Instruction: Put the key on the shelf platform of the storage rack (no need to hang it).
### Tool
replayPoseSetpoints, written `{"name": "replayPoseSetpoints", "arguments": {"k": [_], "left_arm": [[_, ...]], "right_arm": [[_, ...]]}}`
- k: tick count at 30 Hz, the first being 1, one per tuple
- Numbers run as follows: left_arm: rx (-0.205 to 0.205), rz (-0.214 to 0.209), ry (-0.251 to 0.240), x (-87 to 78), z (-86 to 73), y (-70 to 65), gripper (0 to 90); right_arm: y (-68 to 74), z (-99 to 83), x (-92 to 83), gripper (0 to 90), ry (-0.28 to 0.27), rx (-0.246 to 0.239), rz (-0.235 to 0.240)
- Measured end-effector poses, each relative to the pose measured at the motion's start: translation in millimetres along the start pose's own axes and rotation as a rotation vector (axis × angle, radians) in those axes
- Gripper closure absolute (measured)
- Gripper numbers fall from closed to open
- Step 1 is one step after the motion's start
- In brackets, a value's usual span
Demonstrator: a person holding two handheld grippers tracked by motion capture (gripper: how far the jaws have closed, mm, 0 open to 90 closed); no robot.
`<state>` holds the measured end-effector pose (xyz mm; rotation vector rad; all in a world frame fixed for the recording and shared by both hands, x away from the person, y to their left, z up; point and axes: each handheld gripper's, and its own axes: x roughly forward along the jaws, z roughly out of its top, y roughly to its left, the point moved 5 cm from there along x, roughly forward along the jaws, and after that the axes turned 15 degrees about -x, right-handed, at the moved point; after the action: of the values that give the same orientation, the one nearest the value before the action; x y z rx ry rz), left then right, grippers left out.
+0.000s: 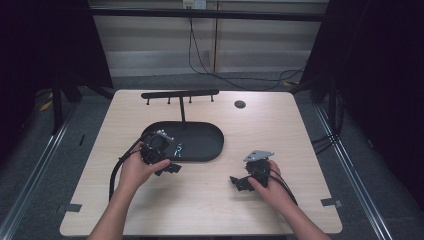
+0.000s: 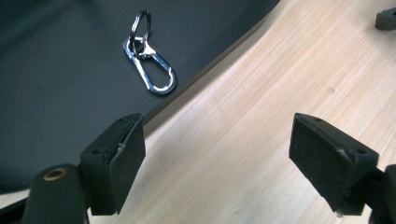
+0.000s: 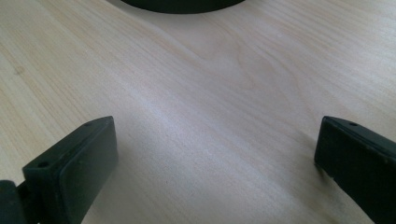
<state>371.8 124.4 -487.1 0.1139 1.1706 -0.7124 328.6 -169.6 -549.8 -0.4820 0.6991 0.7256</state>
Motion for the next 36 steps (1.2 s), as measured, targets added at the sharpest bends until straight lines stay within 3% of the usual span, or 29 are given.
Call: {"name": "replayPoseSetpoints", "arguments": {"k": [12,36], "left_arm": [[0.009,0.016,0.02,0.2,-14.8,3.2,20.5],[0.034,0.041,0.013,-3.5,-34.3,10.9,20.9]], "right_arm": [[0.0,0.0,0.0,0.0,0.0,0.0,0.0],[0.2,0.0,-0.1,0.0,0.001,0.001,0.001]]}}
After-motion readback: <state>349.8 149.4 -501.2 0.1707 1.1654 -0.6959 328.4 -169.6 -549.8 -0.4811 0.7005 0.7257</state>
